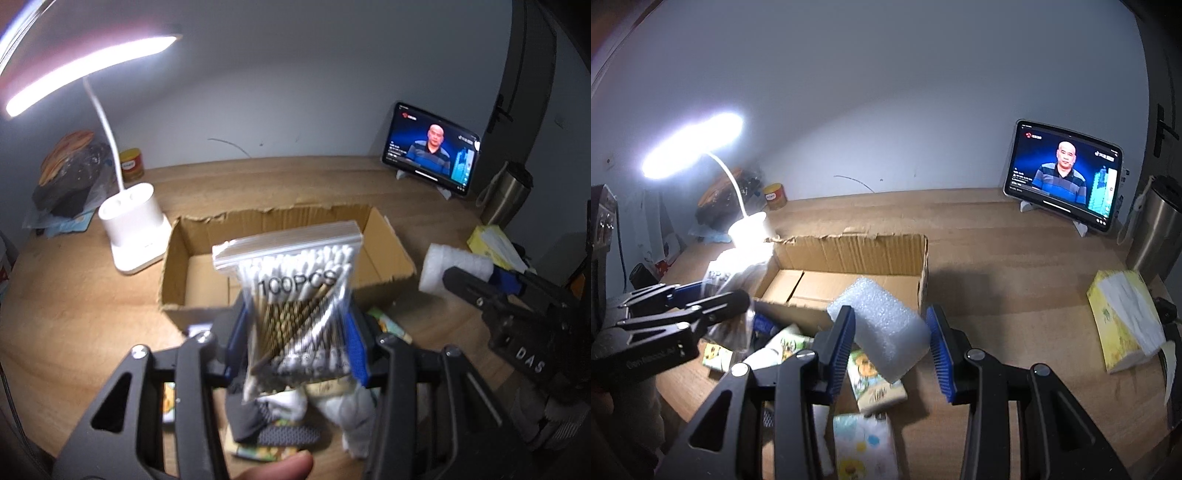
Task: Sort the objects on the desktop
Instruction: 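Carry the swab bag into the box with the left gripper while the right gripper drops white foam in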
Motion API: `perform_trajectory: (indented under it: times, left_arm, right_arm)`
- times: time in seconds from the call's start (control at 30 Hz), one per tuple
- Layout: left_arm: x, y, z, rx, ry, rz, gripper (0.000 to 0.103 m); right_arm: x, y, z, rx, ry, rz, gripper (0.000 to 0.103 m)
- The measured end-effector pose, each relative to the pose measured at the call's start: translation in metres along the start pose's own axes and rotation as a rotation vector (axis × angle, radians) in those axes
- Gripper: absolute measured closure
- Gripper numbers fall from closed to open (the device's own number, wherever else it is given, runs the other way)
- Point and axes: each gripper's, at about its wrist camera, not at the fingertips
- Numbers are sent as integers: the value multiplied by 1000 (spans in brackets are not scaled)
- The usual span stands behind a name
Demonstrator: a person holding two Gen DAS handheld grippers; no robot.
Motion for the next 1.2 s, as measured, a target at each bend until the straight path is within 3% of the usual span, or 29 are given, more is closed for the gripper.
perform_trajectory:
  times: [0.43, 1.07, 1.2]
  left_arm:
    - [-28, -17, 50, 1, 35, 0, 56]
    - [-29, -34, 97, -42, 110, 20, 55]
    - [-28, -33, 99, -43, 123, 20, 54]
  right_arm:
    - [-33, -13, 47, -14, 4, 13, 0]
    - [-32, -34, 80, -15, 60, 46, 0]
    - [-32, -35, 81, -51, 68, 45, 0]
Point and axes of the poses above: each gripper's, at about its wrist camera, not at the fingertips, and z roughly the way its jaws point, y to its left, x to its underside, and after that the axes turned 13 degrees about -x, right-handed
